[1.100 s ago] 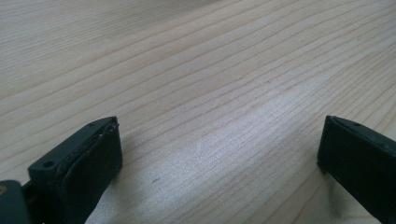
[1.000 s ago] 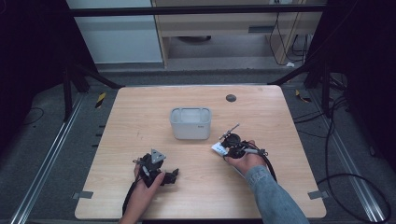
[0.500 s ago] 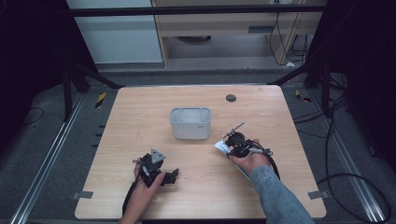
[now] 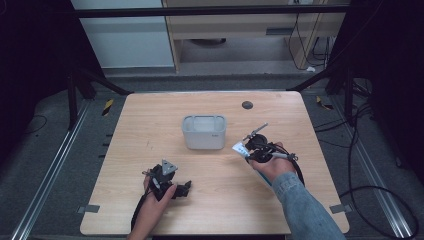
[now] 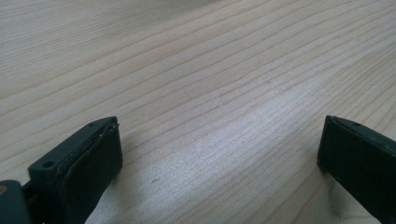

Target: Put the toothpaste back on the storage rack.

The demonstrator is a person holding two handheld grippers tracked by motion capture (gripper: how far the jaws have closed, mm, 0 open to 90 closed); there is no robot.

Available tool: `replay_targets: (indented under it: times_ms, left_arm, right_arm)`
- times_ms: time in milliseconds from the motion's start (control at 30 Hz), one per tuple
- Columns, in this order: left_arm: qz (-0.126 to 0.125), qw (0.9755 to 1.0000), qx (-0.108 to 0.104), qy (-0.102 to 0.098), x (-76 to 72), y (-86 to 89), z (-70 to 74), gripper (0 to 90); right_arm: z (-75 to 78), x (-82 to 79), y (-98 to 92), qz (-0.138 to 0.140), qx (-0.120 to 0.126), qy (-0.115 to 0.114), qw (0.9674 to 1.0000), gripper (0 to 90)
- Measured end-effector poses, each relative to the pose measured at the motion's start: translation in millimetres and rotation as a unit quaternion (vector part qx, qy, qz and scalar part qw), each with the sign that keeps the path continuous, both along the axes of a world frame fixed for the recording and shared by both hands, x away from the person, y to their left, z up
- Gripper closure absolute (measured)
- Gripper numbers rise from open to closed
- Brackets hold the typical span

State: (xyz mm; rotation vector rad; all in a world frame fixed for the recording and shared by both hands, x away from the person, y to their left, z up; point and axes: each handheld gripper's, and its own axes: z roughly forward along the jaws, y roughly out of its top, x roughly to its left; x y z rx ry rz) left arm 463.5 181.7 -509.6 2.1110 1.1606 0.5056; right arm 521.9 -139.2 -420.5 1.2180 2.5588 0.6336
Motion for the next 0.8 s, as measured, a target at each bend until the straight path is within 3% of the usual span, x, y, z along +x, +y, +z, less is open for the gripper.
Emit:
replay_targets:
  times_ms: [167,300,333,600,800]
  left_arm:
    - [-0.001,1.0000,0.000,0.000,0.0,-0.1,0.0,0.0]
    - [-0.002,1.0000,0.000,0.000,0.2,-0.2,0.0,0.0]
    - [-0.002,1.0000,0.000,0.000,0.3,-0.4,0.0,0.0]
    - [-0.004,1.0000,0.000,0.000,0.4,-0.5,0.0,0.0]
    - [-0.003,1.0000,-0.002,0.000,0.4,-0.7,-0.1,0.0]
  right_arm:
    - [9.2,0.0,1.0,0.005,0.016,-0.028,0.9995,78.7]
    - [14.8,1.0,2.8,0.004,0.026,-0.039,0.9989,78.7]
    - [20.3,1.9,5.2,0.006,0.039,-0.046,0.9982,78.7]
    - [39.9,4.5,16.9,0.005,0.075,-0.079,0.9940,78.7]
    - [48.6,5.8,25.4,0.007,0.091,-0.101,0.9906,78.7]
